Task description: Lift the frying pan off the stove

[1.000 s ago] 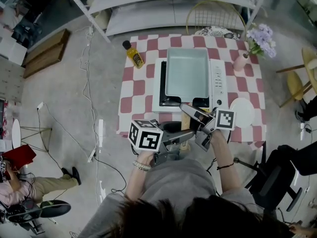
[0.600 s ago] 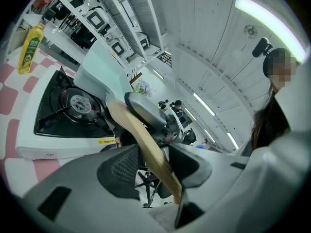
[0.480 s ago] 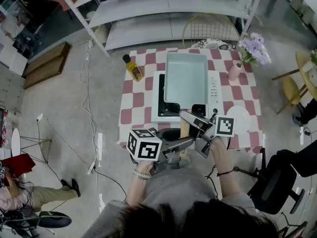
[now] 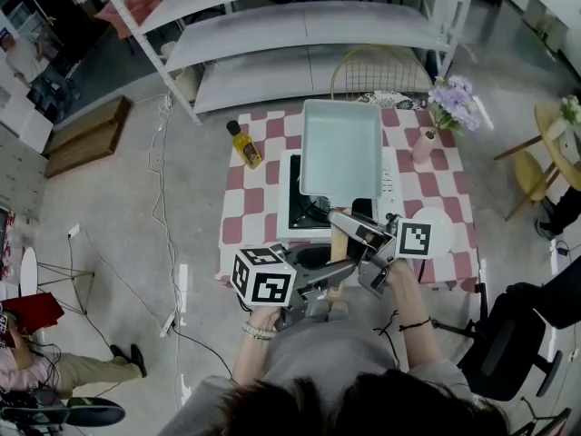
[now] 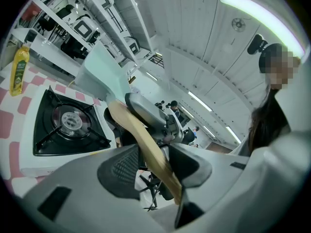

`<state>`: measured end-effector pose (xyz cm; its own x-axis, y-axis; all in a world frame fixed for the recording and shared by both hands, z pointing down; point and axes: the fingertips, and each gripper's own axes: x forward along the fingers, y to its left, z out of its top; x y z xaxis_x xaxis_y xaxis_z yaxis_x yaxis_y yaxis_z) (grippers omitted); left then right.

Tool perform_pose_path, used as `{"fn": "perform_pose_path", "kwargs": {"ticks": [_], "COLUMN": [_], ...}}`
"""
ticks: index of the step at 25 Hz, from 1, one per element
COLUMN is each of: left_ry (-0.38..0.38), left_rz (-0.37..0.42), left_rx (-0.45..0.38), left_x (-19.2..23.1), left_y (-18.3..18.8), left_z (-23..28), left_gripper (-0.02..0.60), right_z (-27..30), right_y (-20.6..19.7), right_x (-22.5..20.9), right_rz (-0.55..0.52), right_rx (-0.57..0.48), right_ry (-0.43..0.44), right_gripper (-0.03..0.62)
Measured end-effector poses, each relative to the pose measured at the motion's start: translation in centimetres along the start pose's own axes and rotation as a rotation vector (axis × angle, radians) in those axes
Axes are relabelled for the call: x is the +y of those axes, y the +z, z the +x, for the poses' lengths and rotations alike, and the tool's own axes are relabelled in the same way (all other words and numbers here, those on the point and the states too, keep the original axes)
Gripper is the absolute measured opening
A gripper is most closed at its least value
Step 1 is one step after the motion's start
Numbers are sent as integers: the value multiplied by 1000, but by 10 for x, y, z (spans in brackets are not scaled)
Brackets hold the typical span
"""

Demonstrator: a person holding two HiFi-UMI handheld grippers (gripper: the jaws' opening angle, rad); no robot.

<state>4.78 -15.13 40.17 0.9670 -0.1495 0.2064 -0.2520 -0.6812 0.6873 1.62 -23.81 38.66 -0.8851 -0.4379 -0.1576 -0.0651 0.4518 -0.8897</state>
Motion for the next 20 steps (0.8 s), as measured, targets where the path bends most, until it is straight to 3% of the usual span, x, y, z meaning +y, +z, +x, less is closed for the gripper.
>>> {"fn": "perform_pose_path", "kwargs": {"ticks": [20], "left_ry": [-17], "left_rz": [108], "left_rx": [-18], "left_x": [-28], "left_y": [26], "left_z": [0], "left_gripper": [197], "right_z": [-3], "right_y": [23], "right_x": [41], "right_rz": [-92], "right_rx": [-23], "right_ry": [45], "right_gripper": [221]}}
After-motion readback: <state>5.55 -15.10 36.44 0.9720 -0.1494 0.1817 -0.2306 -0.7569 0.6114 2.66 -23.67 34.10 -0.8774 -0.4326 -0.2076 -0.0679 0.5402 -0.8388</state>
